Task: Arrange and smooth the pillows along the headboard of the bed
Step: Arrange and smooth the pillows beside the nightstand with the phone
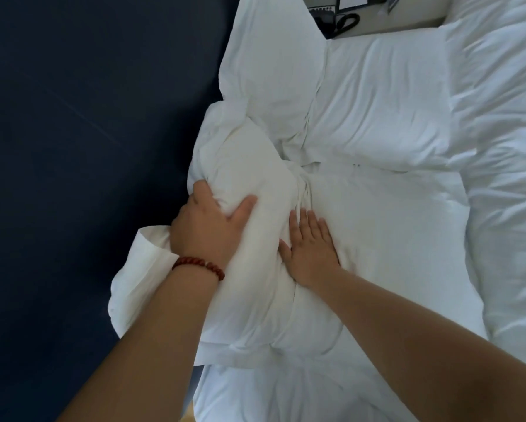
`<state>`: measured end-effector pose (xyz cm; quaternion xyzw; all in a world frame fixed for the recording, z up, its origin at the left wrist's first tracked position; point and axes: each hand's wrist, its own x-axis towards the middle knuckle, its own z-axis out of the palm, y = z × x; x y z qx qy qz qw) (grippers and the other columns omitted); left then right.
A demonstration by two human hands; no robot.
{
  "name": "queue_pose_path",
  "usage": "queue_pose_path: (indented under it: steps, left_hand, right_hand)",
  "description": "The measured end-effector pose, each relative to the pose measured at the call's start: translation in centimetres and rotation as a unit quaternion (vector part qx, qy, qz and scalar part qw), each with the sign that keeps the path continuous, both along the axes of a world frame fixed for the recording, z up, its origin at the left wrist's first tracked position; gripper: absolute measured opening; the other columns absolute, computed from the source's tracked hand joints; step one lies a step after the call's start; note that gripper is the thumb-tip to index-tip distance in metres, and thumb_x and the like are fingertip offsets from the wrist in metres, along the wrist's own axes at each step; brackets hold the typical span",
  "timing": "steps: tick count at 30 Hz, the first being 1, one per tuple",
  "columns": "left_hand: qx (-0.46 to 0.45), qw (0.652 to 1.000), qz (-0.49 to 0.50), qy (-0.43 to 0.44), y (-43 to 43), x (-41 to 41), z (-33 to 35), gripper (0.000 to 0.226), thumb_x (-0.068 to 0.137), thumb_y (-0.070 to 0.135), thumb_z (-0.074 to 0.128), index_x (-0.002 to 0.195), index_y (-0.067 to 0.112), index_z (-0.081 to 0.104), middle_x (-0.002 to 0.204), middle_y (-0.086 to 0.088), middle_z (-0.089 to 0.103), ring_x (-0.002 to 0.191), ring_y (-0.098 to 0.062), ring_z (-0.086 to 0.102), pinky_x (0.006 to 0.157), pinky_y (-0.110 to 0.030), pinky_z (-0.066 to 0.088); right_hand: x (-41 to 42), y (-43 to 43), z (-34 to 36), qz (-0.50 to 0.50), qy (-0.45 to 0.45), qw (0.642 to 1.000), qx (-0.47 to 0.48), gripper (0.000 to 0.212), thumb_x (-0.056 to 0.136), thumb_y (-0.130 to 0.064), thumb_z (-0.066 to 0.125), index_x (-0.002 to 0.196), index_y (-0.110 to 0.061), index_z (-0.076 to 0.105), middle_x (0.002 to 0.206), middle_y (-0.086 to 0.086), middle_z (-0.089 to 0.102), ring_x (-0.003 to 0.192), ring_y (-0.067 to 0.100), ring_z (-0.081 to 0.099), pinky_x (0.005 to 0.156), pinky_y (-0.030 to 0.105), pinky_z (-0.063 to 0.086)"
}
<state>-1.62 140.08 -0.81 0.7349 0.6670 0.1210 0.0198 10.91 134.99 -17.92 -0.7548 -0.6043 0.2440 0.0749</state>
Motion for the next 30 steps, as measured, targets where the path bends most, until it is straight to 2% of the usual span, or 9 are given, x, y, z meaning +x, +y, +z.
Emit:
queue_pose_path:
  steps: [4, 6, 8, 11, 13, 19, 23, 25, 30]
  left_hand:
    - [0.114, 0.991, -0.059, 0.025, -1.6, 0.1, 0.0, 0.081, 0.091, 0.064, 0.047, 0.145, 0.006, 0.031, 0.129, -0.018, 0.054, 0.117, -0.037, 0.050, 0.100, -0.050, 0.037]
    - [0.145, 0.981, -0.113, 0.057, -3.4, 1.5, -0.6, 0.079, 0.095, 0.060, 0.045, 0.154, 0.013, 0.021, 0.150, -0.020, 0.037, 0.139, -0.040, 0.031, 0.116, -0.055, 0.016]
    - [0.118, 0.966, -0.189, 0.130, -5.3, 2.9, -2.6, 0.072, 0.096, 0.060, 0.039, 0.155, 0.022, 0.025, 0.162, -0.017, 0.020, 0.149, -0.042, 0.010, 0.117, -0.059, -0.005]
    - [0.032, 0.923, -0.236, 0.302, -6.1, 3.6, -5.9, 0.067, 0.096, 0.064, 0.028, 0.154, 0.030, 0.031, 0.166, -0.011, 0.002, 0.148, -0.044, -0.013, 0.112, -0.065, -0.018]
    - [0.010, 0.908, -0.243, 0.340, -6.2, 3.3, -7.8, 0.065, 0.097, 0.064, 0.024, 0.153, 0.031, 0.031, 0.166, -0.008, 0.001, 0.148, -0.043, -0.017, 0.110, -0.063, -0.024]
    - [-0.054, 0.915, -0.281, 0.284, -9.4, 1.7, -12.6, 0.067, 0.096, 0.051, 0.024, 0.145, 0.013, 0.049, 0.155, -0.006, 0.040, 0.149, -0.029, 0.019, 0.121, -0.047, -0.010]
    - [-0.077, 0.943, -0.264, 0.189, -9.0, 4.2, -11.4, 0.056, 0.092, 0.044, 0.032, 0.126, 0.015, 0.063, 0.123, -0.004, 0.066, 0.120, -0.025, 0.056, 0.108, -0.041, 0.030]
    - [-0.051, 0.956, -0.264, 0.116, -6.9, 6.6, -10.5, 0.050, 0.090, 0.040, 0.034, 0.121, 0.014, 0.065, 0.113, -0.003, 0.068, 0.107, -0.025, 0.060, 0.098, -0.042, 0.042]
    - [-0.020, 0.965, -0.252, 0.065, 2.3, 14.0, -10.0, 0.044, 0.095, 0.029, 0.035, 0.122, 0.009, 0.062, 0.119, -0.011, 0.065, 0.113, -0.031, 0.057, 0.097, -0.041, 0.043]
  right_hand:
    - [0.8, -2.8, 1.2, 0.034, -0.033, 0.999, 0.009, 0.071, 0.097, -0.056, 0.008, 0.158, -0.018, 0.002, 0.165, 0.007, -0.001, 0.152, 0.025, -0.005, 0.121, 0.041, -0.010]
    - [0.9, -7.1, 0.4, 0.035, -0.057, 0.996, 0.066, 0.068, 0.098, -0.054, 0.019, 0.155, -0.019, 0.028, 0.162, 0.010, 0.018, 0.150, 0.028, 0.015, 0.120, 0.043, 0.003]
    - [1.1, -10.3, -0.6, 0.044, -0.036, 0.996, 0.063, 0.064, 0.097, -0.052, 0.026, 0.151, -0.019, 0.039, 0.159, 0.010, 0.029, 0.148, 0.027, 0.026, 0.118, 0.044, 0.013]
    - [1.6, -10.7, 0.0, 0.056, -0.036, 0.997, 0.036, 0.064, 0.099, -0.055, 0.018, 0.156, -0.026, 0.021, 0.164, 0.006, 0.011, 0.151, 0.023, 0.009, 0.120, 0.042, 0.001]
    - [2.4, -10.0, 0.1, 0.063, -0.061, 0.995, 0.047, 0.065, 0.098, -0.059, 0.009, 0.156, -0.032, 0.001, 0.163, 0.002, -0.010, 0.151, 0.020, -0.010, 0.118, 0.043, -0.013]
    - [8.5, -9.7, -0.5, 0.005, -0.094, 0.995, 0.045, 0.071, 0.091, -0.068, 0.009, 0.156, -0.040, 0.002, 0.165, -0.003, -0.009, 0.152, 0.016, -0.007, 0.120, 0.039, -0.010]
    - [9.9, -9.7, -0.3, -0.038, -0.107, 0.992, 0.063, 0.072, 0.091, -0.070, 0.016, 0.156, -0.039, 0.009, 0.165, 0.002, 0.006, 0.152, 0.020, 0.004, 0.122, 0.044, -0.003]
    - [10.7, -8.4, 0.0, -0.034, -0.110, 0.992, 0.059, 0.072, 0.091, -0.071, 0.010, 0.155, -0.040, 0.000, 0.166, 0.001, -0.001, 0.152, 0.021, -0.004, 0.121, 0.048, -0.007]
    - [16.0, -0.8, 0.7, -0.065, -0.074, 0.995, 0.022, 0.068, 0.094, -0.068, 0.007, 0.154, -0.041, -0.010, 0.165, 0.000, -0.006, 0.151, 0.025, -0.010, 0.121, 0.047, -0.008]
